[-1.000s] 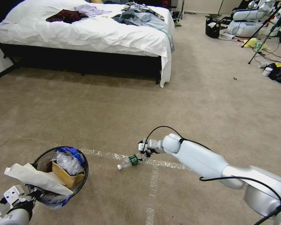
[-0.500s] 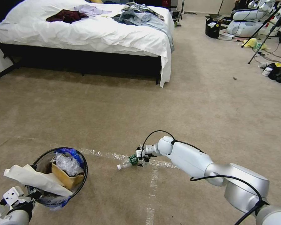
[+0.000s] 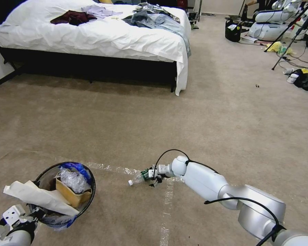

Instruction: Pick up the trash bin and place the garbage on the floor into it.

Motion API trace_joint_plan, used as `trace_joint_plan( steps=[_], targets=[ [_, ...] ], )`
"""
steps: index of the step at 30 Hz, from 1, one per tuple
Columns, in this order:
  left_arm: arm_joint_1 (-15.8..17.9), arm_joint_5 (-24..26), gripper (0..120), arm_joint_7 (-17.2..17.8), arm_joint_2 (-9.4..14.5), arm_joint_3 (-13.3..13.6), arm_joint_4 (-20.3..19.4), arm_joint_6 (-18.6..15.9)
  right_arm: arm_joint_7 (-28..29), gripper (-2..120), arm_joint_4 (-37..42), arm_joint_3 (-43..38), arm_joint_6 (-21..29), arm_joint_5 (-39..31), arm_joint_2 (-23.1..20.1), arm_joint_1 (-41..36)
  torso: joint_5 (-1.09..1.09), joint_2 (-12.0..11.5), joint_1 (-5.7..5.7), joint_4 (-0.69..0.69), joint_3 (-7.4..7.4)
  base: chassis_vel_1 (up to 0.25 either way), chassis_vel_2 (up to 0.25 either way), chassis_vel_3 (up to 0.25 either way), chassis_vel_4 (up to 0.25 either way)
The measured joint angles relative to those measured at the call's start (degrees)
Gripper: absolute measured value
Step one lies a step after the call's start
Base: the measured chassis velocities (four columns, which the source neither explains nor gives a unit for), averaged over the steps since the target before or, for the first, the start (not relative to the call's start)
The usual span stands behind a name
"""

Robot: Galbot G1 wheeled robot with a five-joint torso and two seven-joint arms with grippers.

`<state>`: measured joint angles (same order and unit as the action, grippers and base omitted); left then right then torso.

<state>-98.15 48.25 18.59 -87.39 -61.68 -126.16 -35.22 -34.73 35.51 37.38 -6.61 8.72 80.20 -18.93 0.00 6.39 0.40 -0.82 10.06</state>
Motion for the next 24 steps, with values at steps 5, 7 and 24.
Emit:
trace_joint_plan(
  steps=[5, 7, 24],
  targets=[
    [-0.4, -0.01, 0, -0.2, -0.01, 0.05, -0.01, 0.17, 1.46, 85, -3.78, -1.9, -2.03, 2.12, 2.02, -0.24, 0.0, 0.0, 0.0, 0.0, 0.0, 0.0, 0.0, 0.0, 0.0],
    [-0.56, -0.02, 0, -0.32, -0.01, 0.06, -0.01, 0.23, 2.16, 84, -4.14, -2.22, -2.18, 2.32, 2.3, -0.37, 0.0, 0.0, 0.0, 0.0, 0.0, 0.0, 0.0, 0.0, 0.0],
    [0.2, -0.82, 0, -0.45, -0.05, 0.92, 0.71, 0.35, 3.1, 77, -2.74, -1.7, -1.92, -0.53, 2.59, 2.21, 0.0, 0.0, 0.0, 0.0, 0.0, 0.0, 0.0, 0.0, 0.0]
  ],
)
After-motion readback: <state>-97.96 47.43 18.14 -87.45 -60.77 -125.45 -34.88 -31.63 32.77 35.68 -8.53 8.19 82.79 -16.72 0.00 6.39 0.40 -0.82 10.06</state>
